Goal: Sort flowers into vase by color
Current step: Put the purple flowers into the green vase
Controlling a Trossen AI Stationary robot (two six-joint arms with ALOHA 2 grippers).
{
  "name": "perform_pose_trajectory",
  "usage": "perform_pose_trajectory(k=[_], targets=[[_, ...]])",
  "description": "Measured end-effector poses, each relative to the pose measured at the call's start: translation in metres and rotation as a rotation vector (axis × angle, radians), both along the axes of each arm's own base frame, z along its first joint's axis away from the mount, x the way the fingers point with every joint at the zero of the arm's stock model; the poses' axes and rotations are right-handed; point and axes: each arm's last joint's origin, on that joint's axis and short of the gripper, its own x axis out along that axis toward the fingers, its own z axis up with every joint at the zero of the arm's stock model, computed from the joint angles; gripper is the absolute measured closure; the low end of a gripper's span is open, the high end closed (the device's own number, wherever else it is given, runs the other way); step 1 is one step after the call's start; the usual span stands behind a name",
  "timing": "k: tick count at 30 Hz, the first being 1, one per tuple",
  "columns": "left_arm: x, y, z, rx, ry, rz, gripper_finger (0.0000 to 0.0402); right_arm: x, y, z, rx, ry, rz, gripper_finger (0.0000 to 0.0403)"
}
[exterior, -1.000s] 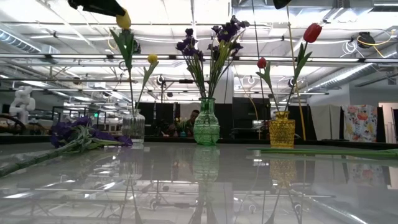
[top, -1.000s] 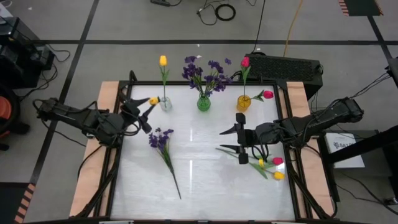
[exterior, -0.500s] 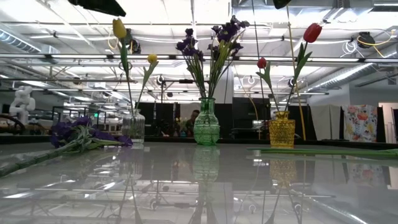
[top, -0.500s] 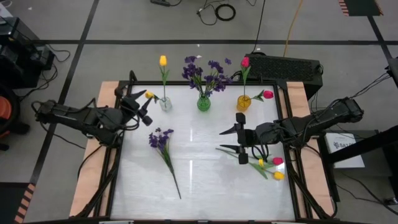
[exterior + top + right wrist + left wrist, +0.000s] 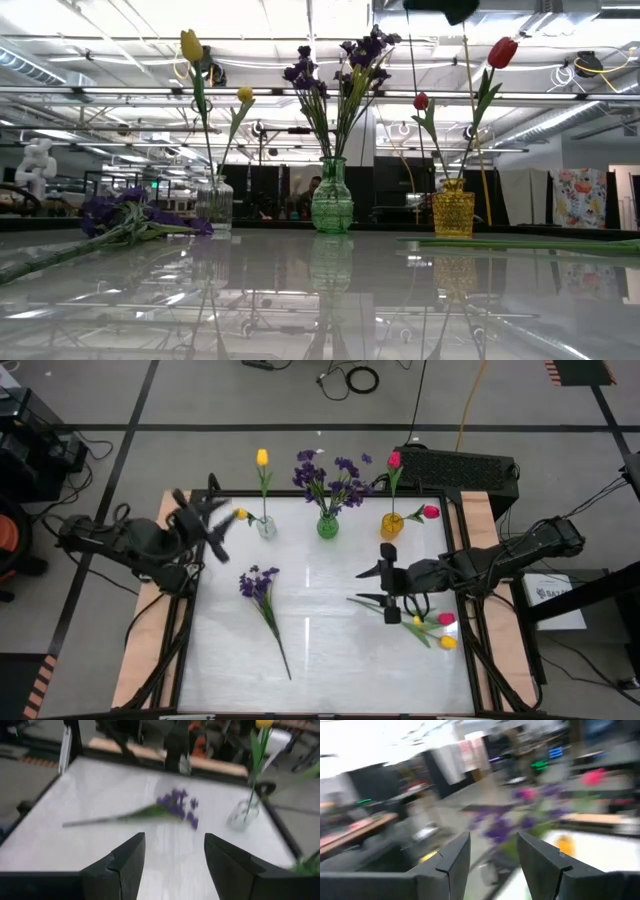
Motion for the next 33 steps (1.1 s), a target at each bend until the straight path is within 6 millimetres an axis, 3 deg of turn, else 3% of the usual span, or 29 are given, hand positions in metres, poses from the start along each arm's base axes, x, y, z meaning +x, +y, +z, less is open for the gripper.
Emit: perform_pose_trajectory(k=[4, 9, 12, 15, 21, 26, 33], targets=[[0.02, -0.02, -0.012, -0.065, 0.021, -0.209, 0.0236, -0.01, 0.001, -0.012, 0.076, 0.151, -0.045, 0.0206], [0.054, -0.061, -0.04, -0.08, 0.146, -0.347, 0.0236, -0.034, 0.012, -0.03, 0.213, 0.391, -0.139, 0.0206], [0.071, -0.087, -0.061, -0.119, 0.2, -0.392, 0.0236, -0.042, 0.025, -0.033, 0.287, 0.422, -0.162, 0.0206], [0.081, -0.107, -0.08, -0.218, 0.2, -0.383, 0.0236, -0.038, 0.037, -0.032, 0.327, 0.352, -0.17, 0.0206], [0.089, -0.143, -0.113, -0.531, 0.11, -0.354, 0.0236, -0.02, 0.05, -0.029, 0.251, 0.211, -0.096, 0.0206], [0.084, -0.167, -0.133, -0.831, 0.074, -0.352, 0.0236, -0.007, 0.053, -0.031, 0.255, 0.157, -0.08, 0.0206], [0.08, -0.181, -0.174, -1.089, 0.02, -0.113, 0.0236, 0.006, 0.056, -0.046, 0.235, 0.194, -0.102, 0.0206]])
